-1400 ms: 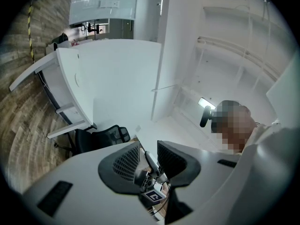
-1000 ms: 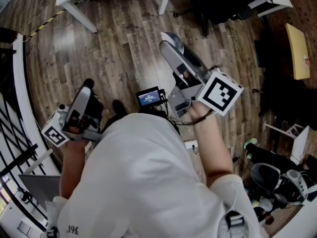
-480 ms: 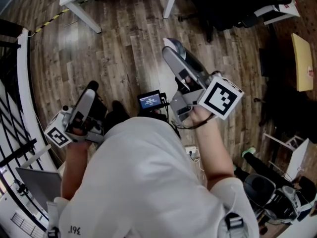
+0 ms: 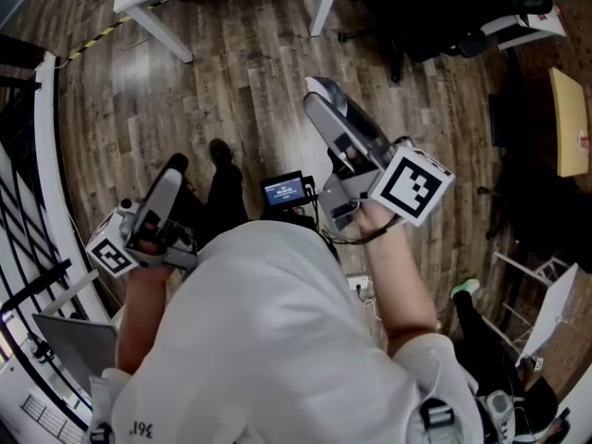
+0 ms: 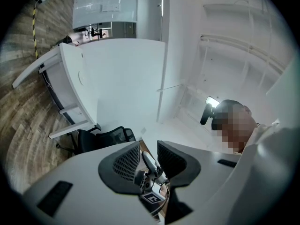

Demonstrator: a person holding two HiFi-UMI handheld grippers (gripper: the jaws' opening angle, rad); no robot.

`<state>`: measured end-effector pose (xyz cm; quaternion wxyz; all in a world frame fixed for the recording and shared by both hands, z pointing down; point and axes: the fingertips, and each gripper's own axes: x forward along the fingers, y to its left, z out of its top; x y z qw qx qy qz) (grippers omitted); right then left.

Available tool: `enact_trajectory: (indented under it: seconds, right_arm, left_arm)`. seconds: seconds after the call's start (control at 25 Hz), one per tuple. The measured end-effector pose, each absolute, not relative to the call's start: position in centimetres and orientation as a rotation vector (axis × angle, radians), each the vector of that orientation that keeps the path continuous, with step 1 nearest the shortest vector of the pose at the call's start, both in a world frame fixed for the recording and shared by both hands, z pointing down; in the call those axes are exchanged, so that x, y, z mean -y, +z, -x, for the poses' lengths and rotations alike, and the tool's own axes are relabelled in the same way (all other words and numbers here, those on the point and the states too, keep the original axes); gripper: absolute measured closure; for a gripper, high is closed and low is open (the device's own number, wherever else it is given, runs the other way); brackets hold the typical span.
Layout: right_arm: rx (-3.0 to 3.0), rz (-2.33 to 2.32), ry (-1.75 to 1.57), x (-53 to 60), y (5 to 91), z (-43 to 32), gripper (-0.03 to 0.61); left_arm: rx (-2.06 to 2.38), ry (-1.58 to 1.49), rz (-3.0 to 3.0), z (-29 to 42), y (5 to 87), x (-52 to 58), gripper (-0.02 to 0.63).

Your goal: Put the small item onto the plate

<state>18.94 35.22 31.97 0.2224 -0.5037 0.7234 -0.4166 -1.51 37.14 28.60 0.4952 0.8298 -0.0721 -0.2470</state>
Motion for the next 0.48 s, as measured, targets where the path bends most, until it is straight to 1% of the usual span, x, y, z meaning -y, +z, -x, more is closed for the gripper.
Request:
enact_trajectory:
  seconds: [0.32, 0.48]
  right_arm:
    - [-1.97, 1.434, -1.146, -31.4, 32.4, -18.5, 0.259]
    - [-1.946, 1.443, -1.15, -27.5, 32.8, -17.0, 0.258]
  left_arm:
    - [0.121, -0.58, -2.014, 1.5, 28.4, -32.1, 0.505]
    - [0.104, -0.571, -2.009, 3.2, 28.9, -28.4, 0.505]
